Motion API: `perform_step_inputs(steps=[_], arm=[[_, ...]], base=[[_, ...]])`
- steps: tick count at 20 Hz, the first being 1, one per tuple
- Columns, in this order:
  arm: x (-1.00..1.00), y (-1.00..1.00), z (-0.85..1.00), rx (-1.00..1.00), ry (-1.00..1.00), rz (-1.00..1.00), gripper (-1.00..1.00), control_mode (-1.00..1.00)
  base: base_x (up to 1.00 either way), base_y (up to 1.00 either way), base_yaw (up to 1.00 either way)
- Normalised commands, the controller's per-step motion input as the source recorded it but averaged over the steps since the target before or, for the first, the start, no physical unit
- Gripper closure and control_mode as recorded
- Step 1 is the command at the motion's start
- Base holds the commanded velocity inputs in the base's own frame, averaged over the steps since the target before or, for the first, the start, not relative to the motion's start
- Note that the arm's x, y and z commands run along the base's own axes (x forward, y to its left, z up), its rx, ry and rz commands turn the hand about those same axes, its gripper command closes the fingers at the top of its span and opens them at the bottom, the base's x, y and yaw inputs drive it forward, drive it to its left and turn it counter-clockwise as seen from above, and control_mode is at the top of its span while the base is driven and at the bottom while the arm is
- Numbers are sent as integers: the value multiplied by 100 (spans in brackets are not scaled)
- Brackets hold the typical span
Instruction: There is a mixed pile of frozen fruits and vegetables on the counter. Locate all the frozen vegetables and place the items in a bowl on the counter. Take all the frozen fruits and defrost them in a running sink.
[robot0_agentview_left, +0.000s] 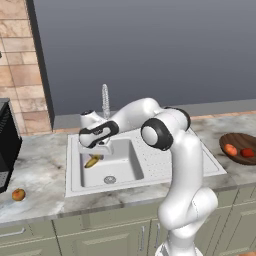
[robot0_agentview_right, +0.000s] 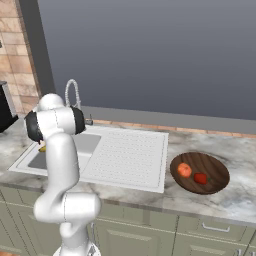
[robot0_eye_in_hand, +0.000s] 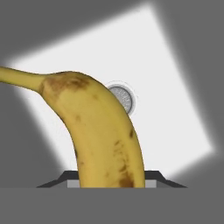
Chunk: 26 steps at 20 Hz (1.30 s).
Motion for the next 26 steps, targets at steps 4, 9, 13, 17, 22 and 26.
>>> perform_step_inputs(steps=[4,9,13,17,22,26], arm=[[0,-10,-18,0,0,-1,100,-100],[0,-11,-15,0,0,-1,100,-100],[0,-10,-19,0,0,-1,100,-100],[0,-9,-22,-1,0,-1,100,-100],[0,-6,-23,-1,0,-1,100,-100],[0,-5,-22,-1,0,-1,100,-100]], base=[[0,0,0],[0,0,0],[0,0,0],[0,0,0],[0,0,0],[0,0,0]])
